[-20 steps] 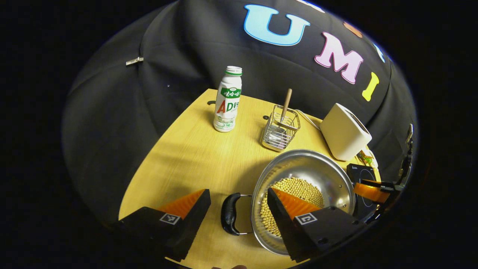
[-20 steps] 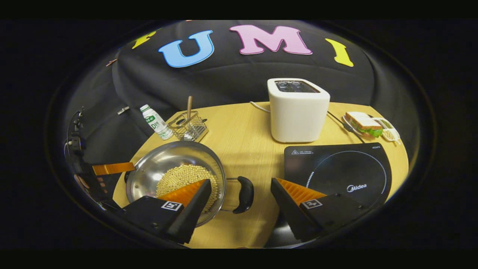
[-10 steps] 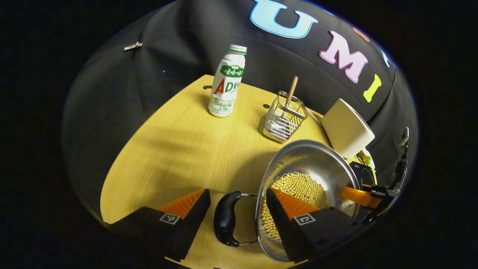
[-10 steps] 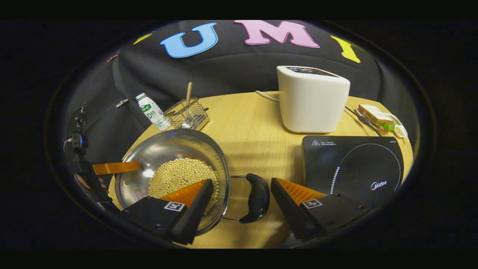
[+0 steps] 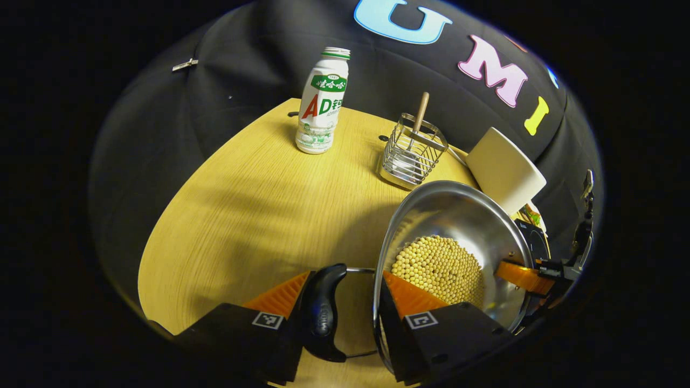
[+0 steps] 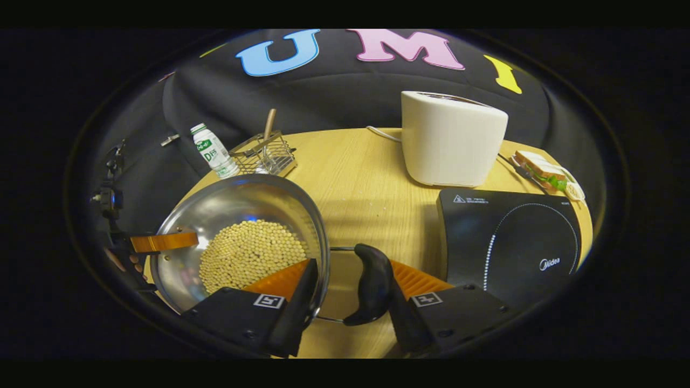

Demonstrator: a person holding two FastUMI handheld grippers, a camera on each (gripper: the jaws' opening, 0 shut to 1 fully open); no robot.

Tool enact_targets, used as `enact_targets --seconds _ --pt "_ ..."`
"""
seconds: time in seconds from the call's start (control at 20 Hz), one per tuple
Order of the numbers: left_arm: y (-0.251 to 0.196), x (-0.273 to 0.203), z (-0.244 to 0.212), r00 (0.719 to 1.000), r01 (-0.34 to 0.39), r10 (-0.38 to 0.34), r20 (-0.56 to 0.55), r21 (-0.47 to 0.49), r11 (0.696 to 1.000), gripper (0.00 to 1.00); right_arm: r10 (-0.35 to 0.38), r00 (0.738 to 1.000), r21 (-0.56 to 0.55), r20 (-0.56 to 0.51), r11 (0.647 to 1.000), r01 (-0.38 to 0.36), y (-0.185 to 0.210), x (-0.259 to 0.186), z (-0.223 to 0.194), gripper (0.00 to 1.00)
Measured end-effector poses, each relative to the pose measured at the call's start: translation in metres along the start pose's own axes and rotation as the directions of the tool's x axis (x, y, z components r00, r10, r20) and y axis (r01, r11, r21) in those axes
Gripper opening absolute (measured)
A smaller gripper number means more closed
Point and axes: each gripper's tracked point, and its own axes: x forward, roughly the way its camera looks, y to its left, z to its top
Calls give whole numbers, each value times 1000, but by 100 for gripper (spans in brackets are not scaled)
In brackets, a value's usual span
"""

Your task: First push the handle of the pot to place it horizontally, then grasp the pot with both hands and set it on the induction cooktop.

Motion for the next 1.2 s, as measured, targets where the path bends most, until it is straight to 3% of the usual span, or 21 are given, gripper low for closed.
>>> enact_targets --seconds 0.35,0.7,1.2 --pt "3 -11 -4 999 -32 32 -2 16 999 62 13 998 14 -60 1000 -12 4 -2 -7 58" --pt "-12 -38 -1 999 -39 39 27 5 999 60 34 999 3 -23 999 -34 2 -27 9 59" --pt "-132 -56 20 998 23 -27 49 96 995 60 -29 999 68 16 997 27 -97 -100 38 58"
